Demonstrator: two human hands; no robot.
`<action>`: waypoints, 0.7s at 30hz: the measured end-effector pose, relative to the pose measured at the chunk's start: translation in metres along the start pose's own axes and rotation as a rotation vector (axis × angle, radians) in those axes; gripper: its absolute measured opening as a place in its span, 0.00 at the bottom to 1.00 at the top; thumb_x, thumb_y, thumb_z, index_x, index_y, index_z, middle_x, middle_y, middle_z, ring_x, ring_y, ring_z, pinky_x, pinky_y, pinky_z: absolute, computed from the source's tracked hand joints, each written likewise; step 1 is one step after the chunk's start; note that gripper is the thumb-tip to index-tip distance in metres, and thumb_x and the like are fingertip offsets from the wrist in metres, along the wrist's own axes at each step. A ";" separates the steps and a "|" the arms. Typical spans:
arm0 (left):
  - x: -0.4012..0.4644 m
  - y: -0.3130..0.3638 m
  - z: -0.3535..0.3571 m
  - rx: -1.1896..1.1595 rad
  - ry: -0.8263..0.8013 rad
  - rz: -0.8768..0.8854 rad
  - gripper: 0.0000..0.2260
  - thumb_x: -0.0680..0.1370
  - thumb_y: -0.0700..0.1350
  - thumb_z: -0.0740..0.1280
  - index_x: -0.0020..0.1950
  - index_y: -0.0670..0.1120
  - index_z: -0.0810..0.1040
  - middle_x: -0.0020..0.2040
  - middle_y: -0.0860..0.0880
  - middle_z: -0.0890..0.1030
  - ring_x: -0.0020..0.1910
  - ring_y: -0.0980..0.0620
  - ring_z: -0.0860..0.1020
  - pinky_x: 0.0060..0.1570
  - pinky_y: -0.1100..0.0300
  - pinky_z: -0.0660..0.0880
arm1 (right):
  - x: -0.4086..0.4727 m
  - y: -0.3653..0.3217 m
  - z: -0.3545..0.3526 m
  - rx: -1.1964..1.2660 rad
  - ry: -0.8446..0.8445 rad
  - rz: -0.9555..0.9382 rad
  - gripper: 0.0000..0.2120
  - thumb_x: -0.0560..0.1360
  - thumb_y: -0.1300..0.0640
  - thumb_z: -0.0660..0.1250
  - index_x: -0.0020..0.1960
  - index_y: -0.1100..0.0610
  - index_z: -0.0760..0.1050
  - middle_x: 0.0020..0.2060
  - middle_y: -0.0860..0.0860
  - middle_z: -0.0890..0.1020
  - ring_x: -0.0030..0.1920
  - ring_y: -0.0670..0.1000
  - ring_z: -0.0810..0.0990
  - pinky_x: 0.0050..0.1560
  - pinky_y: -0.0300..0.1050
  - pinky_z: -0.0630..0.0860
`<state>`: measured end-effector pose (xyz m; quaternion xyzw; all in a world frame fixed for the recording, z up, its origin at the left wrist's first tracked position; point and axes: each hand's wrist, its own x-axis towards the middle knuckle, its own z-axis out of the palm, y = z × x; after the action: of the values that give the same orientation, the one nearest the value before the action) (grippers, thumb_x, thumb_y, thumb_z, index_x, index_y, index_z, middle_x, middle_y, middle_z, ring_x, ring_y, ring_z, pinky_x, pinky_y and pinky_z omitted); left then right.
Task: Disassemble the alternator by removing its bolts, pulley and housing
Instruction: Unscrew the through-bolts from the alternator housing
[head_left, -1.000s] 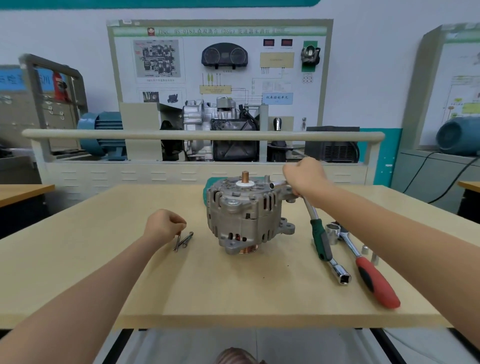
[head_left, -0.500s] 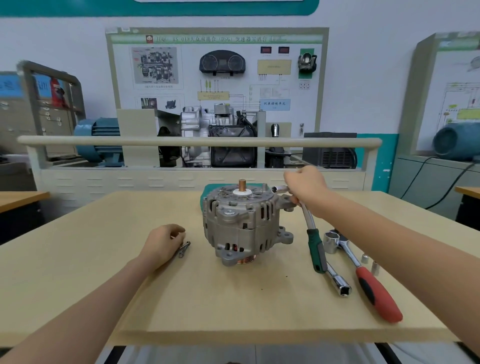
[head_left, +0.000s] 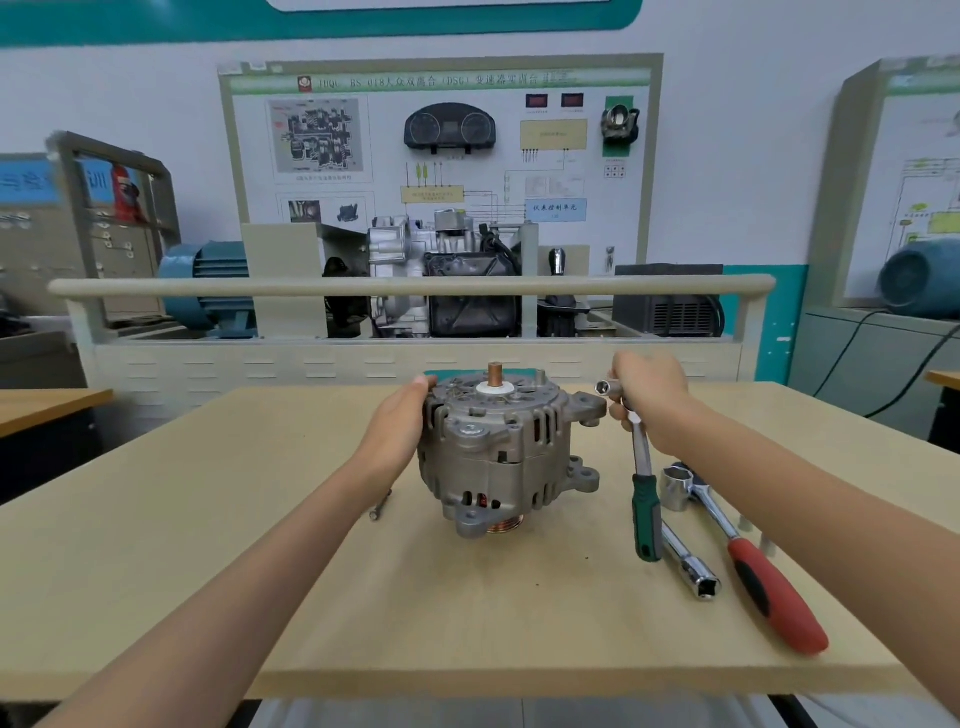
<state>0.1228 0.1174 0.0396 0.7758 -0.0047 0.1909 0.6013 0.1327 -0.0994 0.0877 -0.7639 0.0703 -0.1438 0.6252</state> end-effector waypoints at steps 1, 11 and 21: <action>0.000 -0.001 0.000 -0.018 0.007 -0.004 0.18 0.83 0.51 0.49 0.66 0.53 0.73 0.58 0.55 0.73 0.59 0.55 0.71 0.55 0.60 0.64 | 0.002 0.001 0.000 0.011 0.014 -0.003 0.06 0.77 0.63 0.54 0.42 0.61 0.66 0.30 0.55 0.69 0.26 0.50 0.66 0.27 0.41 0.62; -0.028 0.000 0.000 -0.183 0.069 0.060 0.17 0.83 0.48 0.48 0.52 0.54 0.77 0.53 0.55 0.80 0.53 0.60 0.76 0.54 0.62 0.70 | 0.006 0.006 0.004 0.003 0.052 -0.082 0.08 0.76 0.63 0.54 0.37 0.59 0.63 0.37 0.59 0.71 0.30 0.52 0.67 0.29 0.42 0.62; -0.067 0.002 0.013 -0.106 0.212 0.182 0.12 0.83 0.51 0.53 0.63 0.60 0.71 0.64 0.53 0.71 0.63 0.57 0.69 0.64 0.58 0.64 | 0.001 0.013 0.008 -0.070 0.081 -0.213 0.11 0.75 0.62 0.55 0.34 0.57 0.62 0.30 0.55 0.70 0.33 0.54 0.68 0.36 0.46 0.63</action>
<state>0.0637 0.0902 0.0182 0.7148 -0.0216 0.3250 0.6188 0.1373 -0.0950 0.0740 -0.7820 0.0190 -0.2374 0.5759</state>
